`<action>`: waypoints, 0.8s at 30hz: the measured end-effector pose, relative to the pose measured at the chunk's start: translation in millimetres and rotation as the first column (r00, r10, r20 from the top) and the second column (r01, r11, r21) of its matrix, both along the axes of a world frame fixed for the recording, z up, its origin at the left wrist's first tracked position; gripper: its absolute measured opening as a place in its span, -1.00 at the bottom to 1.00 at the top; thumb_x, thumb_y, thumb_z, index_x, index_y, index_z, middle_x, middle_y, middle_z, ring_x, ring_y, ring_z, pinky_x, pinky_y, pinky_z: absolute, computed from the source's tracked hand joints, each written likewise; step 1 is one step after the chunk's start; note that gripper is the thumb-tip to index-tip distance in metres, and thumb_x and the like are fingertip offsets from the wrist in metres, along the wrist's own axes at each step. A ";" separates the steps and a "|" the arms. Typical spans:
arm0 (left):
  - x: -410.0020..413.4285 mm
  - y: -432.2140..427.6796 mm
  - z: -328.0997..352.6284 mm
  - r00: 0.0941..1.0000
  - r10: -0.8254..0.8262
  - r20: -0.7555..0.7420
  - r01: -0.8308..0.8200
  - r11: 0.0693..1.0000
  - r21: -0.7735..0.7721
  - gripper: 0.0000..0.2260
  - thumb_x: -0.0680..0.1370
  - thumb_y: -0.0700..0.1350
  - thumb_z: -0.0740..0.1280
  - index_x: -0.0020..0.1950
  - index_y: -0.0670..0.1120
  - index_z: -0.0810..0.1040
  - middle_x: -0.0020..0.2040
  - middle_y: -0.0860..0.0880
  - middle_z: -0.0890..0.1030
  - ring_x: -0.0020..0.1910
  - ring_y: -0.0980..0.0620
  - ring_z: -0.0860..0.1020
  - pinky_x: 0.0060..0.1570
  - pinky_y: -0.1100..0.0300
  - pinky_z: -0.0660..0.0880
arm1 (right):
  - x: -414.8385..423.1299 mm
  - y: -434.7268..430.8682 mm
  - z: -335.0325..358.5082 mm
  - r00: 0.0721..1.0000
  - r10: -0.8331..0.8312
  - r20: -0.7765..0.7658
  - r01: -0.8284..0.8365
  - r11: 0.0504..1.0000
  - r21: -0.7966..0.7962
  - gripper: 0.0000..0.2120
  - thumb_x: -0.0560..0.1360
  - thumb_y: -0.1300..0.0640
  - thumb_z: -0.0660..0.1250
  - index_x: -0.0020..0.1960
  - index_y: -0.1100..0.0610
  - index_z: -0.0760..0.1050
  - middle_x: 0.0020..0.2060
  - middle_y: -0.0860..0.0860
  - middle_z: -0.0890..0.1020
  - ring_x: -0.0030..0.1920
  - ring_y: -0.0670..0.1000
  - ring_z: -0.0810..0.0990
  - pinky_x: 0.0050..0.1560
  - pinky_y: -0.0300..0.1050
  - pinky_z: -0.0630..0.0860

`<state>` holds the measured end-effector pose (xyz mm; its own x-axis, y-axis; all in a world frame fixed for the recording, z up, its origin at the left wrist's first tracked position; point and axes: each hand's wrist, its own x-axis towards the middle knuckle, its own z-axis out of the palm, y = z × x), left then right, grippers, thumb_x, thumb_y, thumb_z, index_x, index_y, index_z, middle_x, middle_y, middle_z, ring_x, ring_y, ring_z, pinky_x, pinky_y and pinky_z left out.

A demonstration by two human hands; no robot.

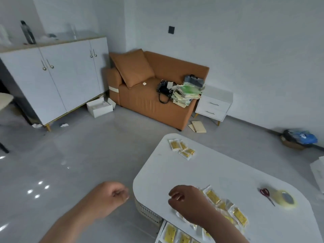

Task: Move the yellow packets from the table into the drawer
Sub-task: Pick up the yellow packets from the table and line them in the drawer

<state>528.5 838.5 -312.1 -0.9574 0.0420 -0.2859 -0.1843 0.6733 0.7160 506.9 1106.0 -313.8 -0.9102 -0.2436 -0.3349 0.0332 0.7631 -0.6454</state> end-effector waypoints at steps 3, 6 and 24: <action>-10.4 -40.6 6.6 1.000 0.013 0.002 -0.012 0.999 -0.037 -0.78 0.42 0.06 0.32 -0.38 -0.02 0.47 -0.48 0.16 0.37 -0.47 0.24 0.31 -0.34 0.27 0.28 | -24.2 -33.4 1.4 0.999 0.040 -0.002 -0.040 0.999 0.012 -0.80 0.46 0.03 0.35 0.06 -0.02 0.62 -0.16 -0.19 0.63 -0.07 -0.21 0.60 0.00 -0.36 0.49; -26.3 -72.7 10.5 0.999 0.034 -0.035 -0.037 0.997 -0.064 -0.79 0.47 -0.01 0.35 -0.35 -0.04 0.49 -0.48 0.15 0.39 -0.48 0.23 0.32 -0.37 0.26 0.29 | -52.6 -65.9 2.4 0.998 0.059 -0.025 -0.060 0.998 -0.010 -0.81 0.46 0.04 0.35 0.05 0.00 0.62 -0.16 -0.18 0.63 -0.06 -0.19 0.61 -0.01 -0.33 0.51; -307.0 -230.6 27.1 0.995 -0.078 -0.057 0.070 0.989 -0.131 -0.86 0.51 -0.07 0.37 -0.25 -0.02 0.57 -0.44 0.25 0.50 -0.45 0.27 0.42 -0.38 0.39 0.33 | -320.0 -236.7 5.0 0.999 0.007 -0.034 -0.010 0.998 -0.063 -0.82 0.48 0.00 0.34 0.06 -0.03 0.60 -0.14 -0.17 0.62 -0.06 -0.14 0.62 -0.07 -0.28 0.52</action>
